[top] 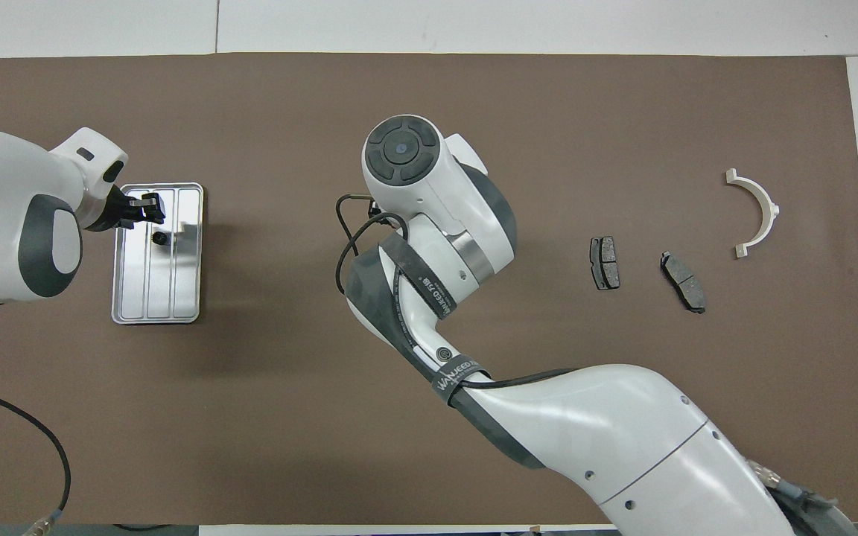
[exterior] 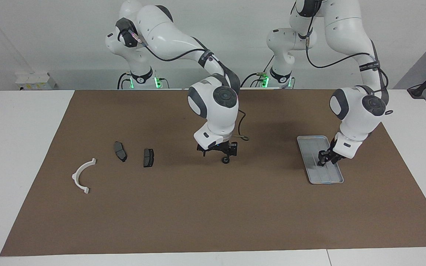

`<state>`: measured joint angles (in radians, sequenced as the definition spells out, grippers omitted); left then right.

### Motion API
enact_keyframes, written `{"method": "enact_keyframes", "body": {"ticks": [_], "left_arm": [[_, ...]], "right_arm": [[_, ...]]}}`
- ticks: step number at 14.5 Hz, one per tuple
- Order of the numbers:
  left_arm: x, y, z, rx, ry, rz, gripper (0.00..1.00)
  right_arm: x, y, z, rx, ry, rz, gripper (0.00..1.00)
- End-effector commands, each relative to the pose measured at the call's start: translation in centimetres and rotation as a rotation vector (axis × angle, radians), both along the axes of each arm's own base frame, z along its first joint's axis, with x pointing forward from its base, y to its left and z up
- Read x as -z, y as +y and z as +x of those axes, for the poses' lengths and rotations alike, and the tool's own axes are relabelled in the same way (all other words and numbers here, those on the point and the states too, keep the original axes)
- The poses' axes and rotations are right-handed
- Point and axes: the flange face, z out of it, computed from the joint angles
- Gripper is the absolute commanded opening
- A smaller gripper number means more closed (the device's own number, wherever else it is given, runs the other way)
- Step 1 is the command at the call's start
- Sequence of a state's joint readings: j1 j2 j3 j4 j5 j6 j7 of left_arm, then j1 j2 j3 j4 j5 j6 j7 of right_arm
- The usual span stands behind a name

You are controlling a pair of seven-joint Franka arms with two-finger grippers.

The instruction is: Place bearing gear from tray to pile

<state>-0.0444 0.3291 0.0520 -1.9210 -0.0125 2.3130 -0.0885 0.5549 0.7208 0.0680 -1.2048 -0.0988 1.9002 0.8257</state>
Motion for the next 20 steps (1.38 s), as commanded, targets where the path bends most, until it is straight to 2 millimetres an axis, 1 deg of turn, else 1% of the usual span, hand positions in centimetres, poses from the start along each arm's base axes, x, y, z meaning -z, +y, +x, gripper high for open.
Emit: {"method": "enact_keyframes", "body": {"ticks": [1, 3, 6, 10, 11, 13, 14, 15, 16, 18, 19, 20], "left_arm": [[1.0, 0.5, -0.3, 0.003, -0.014, 0.006, 0.45], [1.4, 0.6, -0.6, 0.001, -0.006, 0.006, 0.45], [2.4, 0.6, -1.3, -0.008, 0.006, 0.005, 0.45], [2.5, 0.3, -1.5, -0.025, 0.009, 0.003, 0.45], [2.6, -0.1, -1.5, -0.028, 0.014, 0.003, 0.45], [2.6, -0.4, -1.5, -0.049, 0.016, 0.002, 0.45], [2.6, -0.4, -1.5, -0.052, 0.015, 0.0, 0.45], [2.8, -0.4, -1.7, -0.051, 0.019, 0.002, 0.45], [3.0, -0.4, -1.9, -0.051, 0.018, 0.001, 0.45], [3.1, -0.4, -2.1, -0.05, 0.02, 0.001, 0.45], [3.1, -0.3, -2.1, -0.051, 0.021, 0.002, 0.42], [3.1, -0.1, -2.1, -0.054, 0.021, 0.001, 0.31]], "right_arm": [[1.2, 1.4, 1.0, 0.019, -0.025, -0.001, 1.0], [2.8, 1.7, 1.1, 0.024, -0.025, -0.002, 1.0], [4.1, 2.3, 1.0, 0.026, -0.03, 0.002, 1.0], [4.8, 2.6, 1.0, 0.027, -0.035, 0.01, 1.0], [5.0, 3.0, 0.8, 0.025, -0.03, 0.014, 1.0], [5.2, 3.4, 0.4, 0.03, -0.029, 0.015, 0.96], [5.4, 4.0, 0.0, 0.026, -0.03, 0.014, 0.96], [6.1, 4.3, -0.2, 0.034, -0.028, 0.004, 0.96], [6.5, 4.4, -0.2, 0.029, -0.037, -0.009, 0.96], [6.6, 4.8, -0.4, 0.02, -0.053, -0.003, 0.96], [6.4, 4.7, -0.3, 0.022, -0.055, 0.0, 0.96], [6.4, 4.6, -0.2, 0.023, -0.056, 0.001, 0.96]]}}
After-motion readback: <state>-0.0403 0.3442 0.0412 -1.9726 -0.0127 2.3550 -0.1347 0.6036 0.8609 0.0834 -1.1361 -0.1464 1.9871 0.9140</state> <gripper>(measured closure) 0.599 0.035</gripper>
